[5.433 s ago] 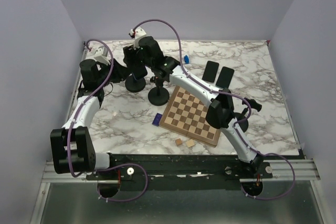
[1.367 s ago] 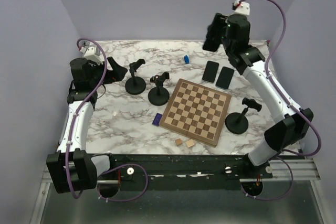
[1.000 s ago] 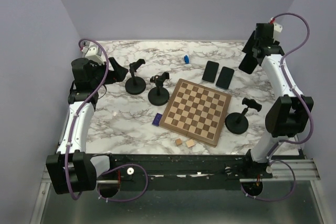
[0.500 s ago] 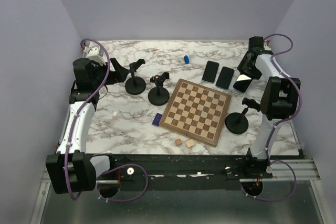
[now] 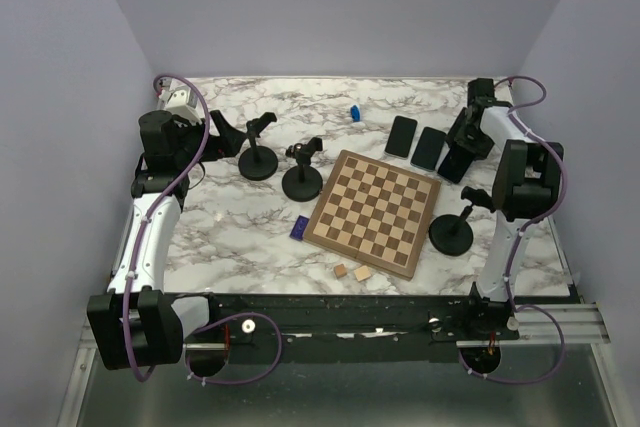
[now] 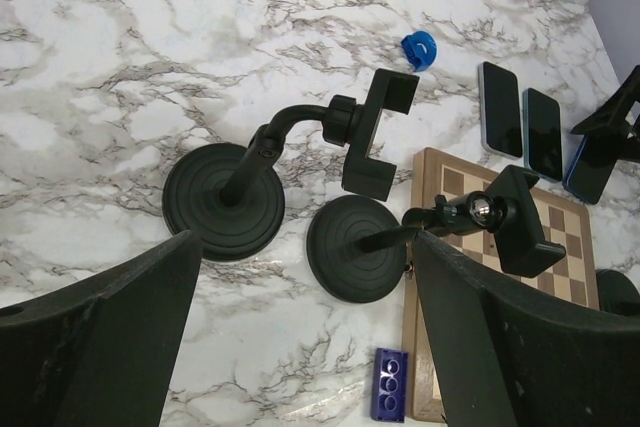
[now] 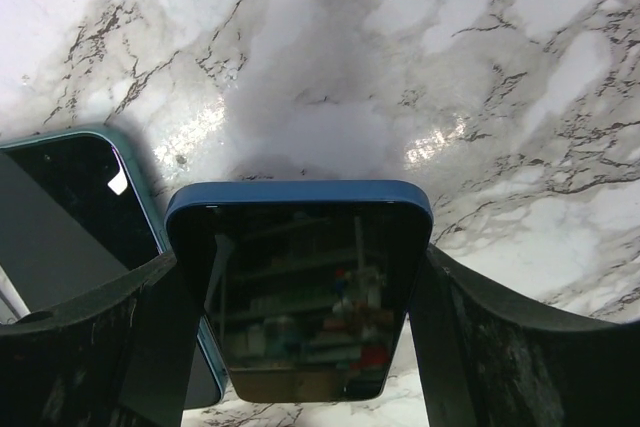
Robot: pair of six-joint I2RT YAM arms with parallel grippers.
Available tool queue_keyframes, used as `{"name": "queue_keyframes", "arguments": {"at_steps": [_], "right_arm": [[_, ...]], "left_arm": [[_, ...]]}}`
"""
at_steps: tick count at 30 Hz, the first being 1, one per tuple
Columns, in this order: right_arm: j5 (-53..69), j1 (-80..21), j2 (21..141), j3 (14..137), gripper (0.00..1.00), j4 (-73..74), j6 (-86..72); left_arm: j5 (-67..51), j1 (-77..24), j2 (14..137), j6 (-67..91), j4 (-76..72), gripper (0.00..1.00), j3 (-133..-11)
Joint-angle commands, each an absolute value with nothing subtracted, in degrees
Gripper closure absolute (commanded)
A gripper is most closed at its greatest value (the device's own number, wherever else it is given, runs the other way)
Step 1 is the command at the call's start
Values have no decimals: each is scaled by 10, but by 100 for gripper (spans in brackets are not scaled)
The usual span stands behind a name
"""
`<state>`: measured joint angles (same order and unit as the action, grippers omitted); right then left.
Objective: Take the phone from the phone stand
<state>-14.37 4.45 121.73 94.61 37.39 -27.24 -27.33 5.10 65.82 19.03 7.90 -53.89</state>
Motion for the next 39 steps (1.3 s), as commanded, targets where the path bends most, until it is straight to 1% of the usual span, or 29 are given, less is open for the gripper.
{"name": "queue_keyframes", "arguments": {"at_steps": [1, 6, 8, 12, 15, 16, 20, 24, 30, 37, 39], "right_arm": [[-128, 45, 1236, 951, 74, 364, -282], [-132, 45, 1242, 952, 44, 358, -274], [-135, 45, 1245, 956, 37, 358, -273], [-141, 45, 1247, 963, 25, 357, -269], [-142, 44, 1249, 971, 21, 360, -263], [-142, 44, 1248, 973, 19, 360, -262], [-138, 44, 1242, 979, 15, 362, -254], [-135, 44, 1234, 981, 0, 363, -247], [-131, 31, 1189, 972, 0, 370, -246], [-125, 0, 1069, 943, 0, 372, -239], [-120, -27, 1026, 931, 0, 363, -236]], "left_arm": [[-259, 47, 655, 183, 84, 7, -554], [-258, 45, 655, 181, 84, 7, -554], [-257, 44, 656, 181, 85, 7, -554], [-253, 41, 657, 178, 86, 7, -553], [-251, 40, 657, 177, 87, 7, -554], [-249, 39, 657, 176, 88, 7, -555], [-244, 35, 658, 173, 90, 7, -554], [-240, 33, 658, 169, 91, 7, -554], [-231, 24, 654, 164, 89, 6, -551], [-223, 10, 623, 167, 43, 6, -520], [-217, 2, 611, 165, 30, 6, -510]]}}
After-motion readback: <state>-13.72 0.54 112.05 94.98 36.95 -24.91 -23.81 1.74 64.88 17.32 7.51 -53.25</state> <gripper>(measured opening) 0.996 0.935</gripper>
